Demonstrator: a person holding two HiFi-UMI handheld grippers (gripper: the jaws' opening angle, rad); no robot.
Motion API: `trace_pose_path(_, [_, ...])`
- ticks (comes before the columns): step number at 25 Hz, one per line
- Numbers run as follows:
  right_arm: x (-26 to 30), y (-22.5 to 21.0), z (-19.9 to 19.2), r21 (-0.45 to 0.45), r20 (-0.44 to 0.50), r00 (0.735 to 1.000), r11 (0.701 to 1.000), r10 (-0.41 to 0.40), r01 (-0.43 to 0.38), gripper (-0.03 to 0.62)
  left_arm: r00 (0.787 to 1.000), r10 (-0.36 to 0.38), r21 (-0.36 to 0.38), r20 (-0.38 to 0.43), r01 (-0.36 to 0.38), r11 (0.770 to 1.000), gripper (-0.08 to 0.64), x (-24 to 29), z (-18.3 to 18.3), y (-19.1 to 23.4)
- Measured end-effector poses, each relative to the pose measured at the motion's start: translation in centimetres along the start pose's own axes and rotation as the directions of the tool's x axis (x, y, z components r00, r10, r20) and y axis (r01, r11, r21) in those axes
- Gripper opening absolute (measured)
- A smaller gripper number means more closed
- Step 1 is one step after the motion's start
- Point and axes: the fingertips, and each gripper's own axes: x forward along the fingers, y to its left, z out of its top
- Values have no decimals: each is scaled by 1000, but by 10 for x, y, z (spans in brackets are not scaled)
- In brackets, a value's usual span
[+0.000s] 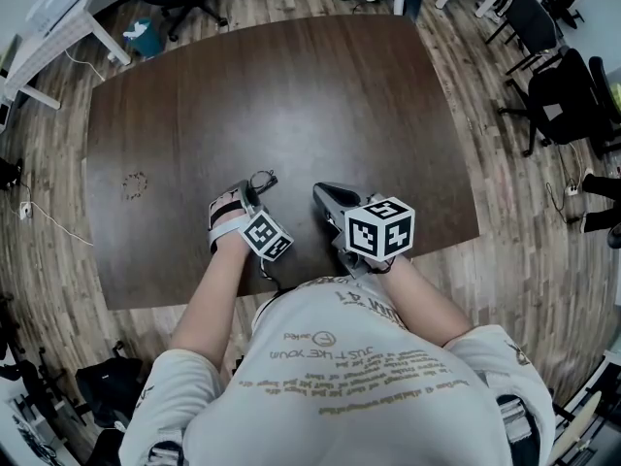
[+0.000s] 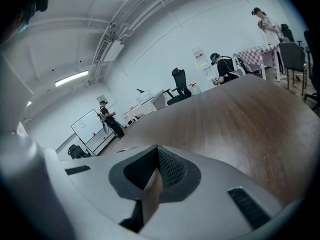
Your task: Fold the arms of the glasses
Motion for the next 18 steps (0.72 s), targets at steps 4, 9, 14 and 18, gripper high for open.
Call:
trace_pose_path(4, [2,4,3,-7,2,1000,1000,5,-5,15,997,10,-104,71,-2,995,145,-17,8,13])
trace_pose_path(9, [8,13,4,-4,2,1000,1000,26,-26,15,981,3,-366,193,69,928,14,-49,20,41])
trace_pose_path(14, [13,29,11,-45,27,999,999,30,-29,15,949,1,-623,315,206,755,14,-90,29,73])
trace_pose_path(18, [8,59,33,-95,96,994,995,54,-45,14,907,78,-733,414,281,619,14,-142,33,113])
